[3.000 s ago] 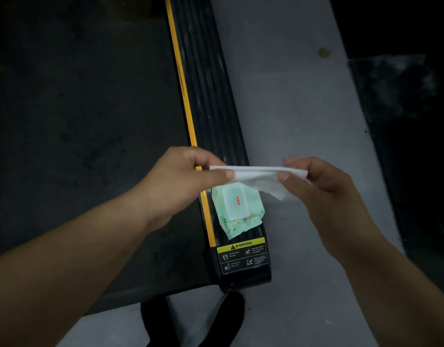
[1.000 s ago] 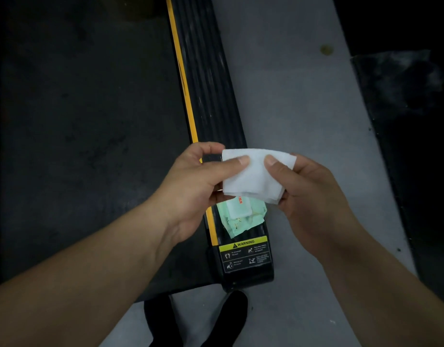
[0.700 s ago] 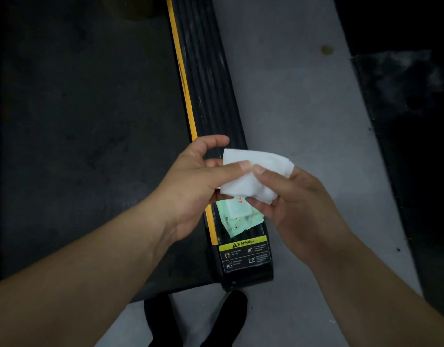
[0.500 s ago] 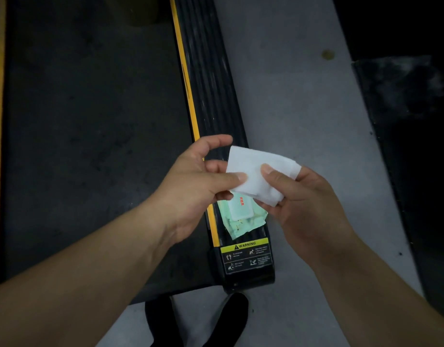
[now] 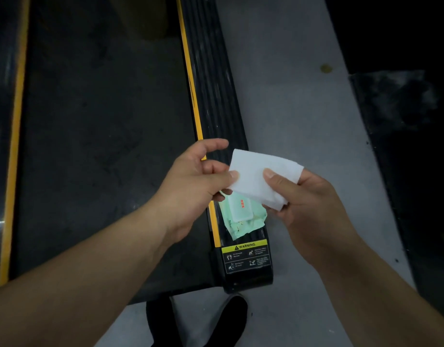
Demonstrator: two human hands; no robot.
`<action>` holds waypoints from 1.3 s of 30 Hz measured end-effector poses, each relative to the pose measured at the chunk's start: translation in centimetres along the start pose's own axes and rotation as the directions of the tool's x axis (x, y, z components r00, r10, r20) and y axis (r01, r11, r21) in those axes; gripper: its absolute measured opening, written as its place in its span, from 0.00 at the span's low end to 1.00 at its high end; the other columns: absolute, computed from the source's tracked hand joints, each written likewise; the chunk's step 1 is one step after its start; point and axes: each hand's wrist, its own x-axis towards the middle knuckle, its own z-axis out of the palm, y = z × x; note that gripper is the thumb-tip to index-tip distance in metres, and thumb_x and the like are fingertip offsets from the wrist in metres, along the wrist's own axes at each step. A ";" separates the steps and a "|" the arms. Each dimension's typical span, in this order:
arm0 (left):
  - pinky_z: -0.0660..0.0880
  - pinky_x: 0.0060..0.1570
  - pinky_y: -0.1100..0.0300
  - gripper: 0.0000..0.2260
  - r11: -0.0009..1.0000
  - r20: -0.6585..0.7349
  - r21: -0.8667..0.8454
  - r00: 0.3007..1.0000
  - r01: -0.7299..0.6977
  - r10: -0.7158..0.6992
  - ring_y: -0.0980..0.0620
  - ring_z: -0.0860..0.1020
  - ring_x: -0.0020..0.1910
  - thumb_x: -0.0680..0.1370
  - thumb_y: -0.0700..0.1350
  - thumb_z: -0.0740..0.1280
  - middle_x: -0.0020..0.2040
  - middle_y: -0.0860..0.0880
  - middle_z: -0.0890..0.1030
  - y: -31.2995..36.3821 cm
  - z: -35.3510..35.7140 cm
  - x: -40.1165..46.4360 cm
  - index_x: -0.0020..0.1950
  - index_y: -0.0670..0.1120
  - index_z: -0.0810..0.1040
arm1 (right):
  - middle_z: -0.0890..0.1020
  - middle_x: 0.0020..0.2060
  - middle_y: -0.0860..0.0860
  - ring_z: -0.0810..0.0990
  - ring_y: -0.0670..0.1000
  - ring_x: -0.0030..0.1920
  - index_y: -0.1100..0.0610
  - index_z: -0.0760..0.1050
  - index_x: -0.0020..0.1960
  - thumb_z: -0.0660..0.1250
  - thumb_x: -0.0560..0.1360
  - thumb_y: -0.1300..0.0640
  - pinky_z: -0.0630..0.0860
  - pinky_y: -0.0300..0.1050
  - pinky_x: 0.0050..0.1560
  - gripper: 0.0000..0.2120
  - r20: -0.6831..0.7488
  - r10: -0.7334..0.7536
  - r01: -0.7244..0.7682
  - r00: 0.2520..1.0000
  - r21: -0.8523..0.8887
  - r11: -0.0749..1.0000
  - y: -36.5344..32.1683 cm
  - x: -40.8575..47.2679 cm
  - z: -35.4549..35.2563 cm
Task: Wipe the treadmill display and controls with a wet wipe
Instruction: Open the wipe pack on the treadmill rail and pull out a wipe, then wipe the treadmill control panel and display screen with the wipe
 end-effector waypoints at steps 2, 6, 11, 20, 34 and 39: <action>0.76 0.42 0.57 0.23 0.993 -0.022 0.108 0.998 -0.053 0.056 0.54 0.81 0.39 0.78 0.35 0.71 0.41 0.49 0.85 1.1 -0.4 -0.8 0.70 0.52 0.74 | 0.89 0.45 0.51 0.88 0.50 0.46 0.56 0.83 0.52 0.69 0.79 0.62 0.84 0.44 0.43 0.05 -0.055 -0.093 0.089 0.994 -0.078 0.993 -1.9 -0.8 0.1; 0.77 0.53 0.60 0.26 0.882 -0.021 0.436 0.977 -0.180 0.210 0.60 0.81 0.51 0.78 0.44 0.73 0.53 0.54 0.84 6.0 -2.4 -2.4 0.74 0.57 0.70 | 0.83 0.31 0.38 0.78 0.37 0.29 0.48 0.81 0.44 0.70 0.79 0.57 0.71 0.29 0.28 0.06 -0.045 -0.350 0.289 0.936 -0.471 0.834 -7.7 -2.4 0.8; 0.61 0.77 0.54 0.37 0.493 0.080 0.828 0.926 -0.267 0.368 0.54 0.59 0.79 0.78 0.60 0.69 0.80 0.54 0.63 17.4 -6.6 -6.4 0.82 0.61 0.53 | 0.81 0.39 0.46 0.79 0.45 0.40 0.50 0.81 0.48 0.67 0.80 0.51 0.73 0.43 0.36 0.05 0.098 -0.583 0.437 0.806 -0.762 0.477 -17.9 -5.0 3.6; 0.52 0.80 0.47 0.49 0.064 0.014 0.996 0.815 -0.062 0.579 0.53 0.41 0.82 0.68 0.80 0.48 0.85 0.50 0.45 40.5 -17.9 -19.9 0.83 0.59 0.42 | 0.83 0.45 0.51 0.79 0.58 0.46 0.57 0.80 0.46 0.71 0.76 0.57 0.78 0.54 0.44 0.03 0.428 -0.815 0.634 0.390 -0.767 -0.099 -39.3 -11.7 14.3; 0.43 0.80 0.50 0.46 -0.013 -0.008 1.000 0.651 0.028 0.759 0.54 0.37 0.82 0.74 0.76 0.56 0.84 0.50 0.43 55.4 -33.0 -36.7 0.83 0.55 0.41 | 0.83 0.47 0.55 0.79 0.61 0.48 0.60 0.78 0.47 0.70 0.77 0.55 0.78 0.60 0.49 0.07 0.599 -0.800 0.595 0.038 -0.656 -0.464 -57.0 -23.3 34.8; 0.41 0.79 0.51 0.47 -0.055 0.014 0.998 0.646 0.043 0.763 0.54 0.37 0.82 0.74 0.76 0.55 0.84 0.51 0.42 58.4 -36.3 -38.3 0.83 0.55 0.40 | 0.83 0.46 0.54 0.80 0.60 0.49 0.59 0.78 0.48 0.70 0.77 0.56 0.78 0.58 0.50 0.06 0.603 -0.798 0.586 -0.013 -0.642 -0.494 -59.3 -25.2 39.2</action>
